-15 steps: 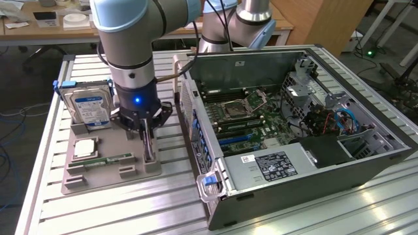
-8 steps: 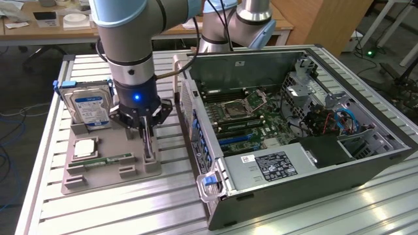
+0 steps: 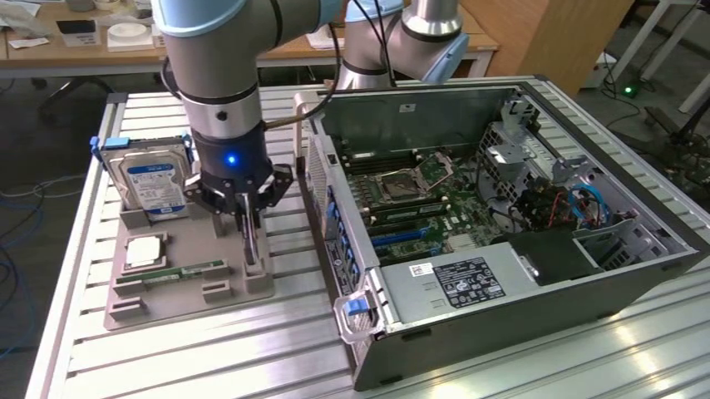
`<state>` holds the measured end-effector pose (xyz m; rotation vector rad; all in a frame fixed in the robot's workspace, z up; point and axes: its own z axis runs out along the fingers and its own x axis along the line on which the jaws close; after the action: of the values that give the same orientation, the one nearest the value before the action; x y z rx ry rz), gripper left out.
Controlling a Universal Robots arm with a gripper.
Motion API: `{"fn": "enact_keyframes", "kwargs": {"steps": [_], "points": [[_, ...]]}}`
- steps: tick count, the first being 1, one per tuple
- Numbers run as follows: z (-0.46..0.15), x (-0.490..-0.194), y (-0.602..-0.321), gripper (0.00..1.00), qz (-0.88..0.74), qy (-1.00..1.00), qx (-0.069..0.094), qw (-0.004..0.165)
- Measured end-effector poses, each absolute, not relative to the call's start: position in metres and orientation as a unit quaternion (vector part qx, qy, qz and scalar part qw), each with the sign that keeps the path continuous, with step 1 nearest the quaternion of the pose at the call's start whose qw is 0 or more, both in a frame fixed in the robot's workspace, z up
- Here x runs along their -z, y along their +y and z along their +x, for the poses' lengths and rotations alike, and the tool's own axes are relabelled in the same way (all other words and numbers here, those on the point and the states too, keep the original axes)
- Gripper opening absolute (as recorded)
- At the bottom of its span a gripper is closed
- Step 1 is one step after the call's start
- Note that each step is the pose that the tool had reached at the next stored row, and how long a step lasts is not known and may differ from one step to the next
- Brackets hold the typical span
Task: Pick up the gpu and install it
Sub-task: 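Pick up the gpu and move the gpu toward the slot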
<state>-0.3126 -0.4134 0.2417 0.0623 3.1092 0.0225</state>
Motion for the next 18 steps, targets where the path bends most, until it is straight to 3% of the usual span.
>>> {"fn": "enact_keyframes", "kwargs": {"steps": [18], "points": [[-0.313, -0.26, -0.413, 0.28, 0.02, 1.0, -0.007, 0.016]]}}
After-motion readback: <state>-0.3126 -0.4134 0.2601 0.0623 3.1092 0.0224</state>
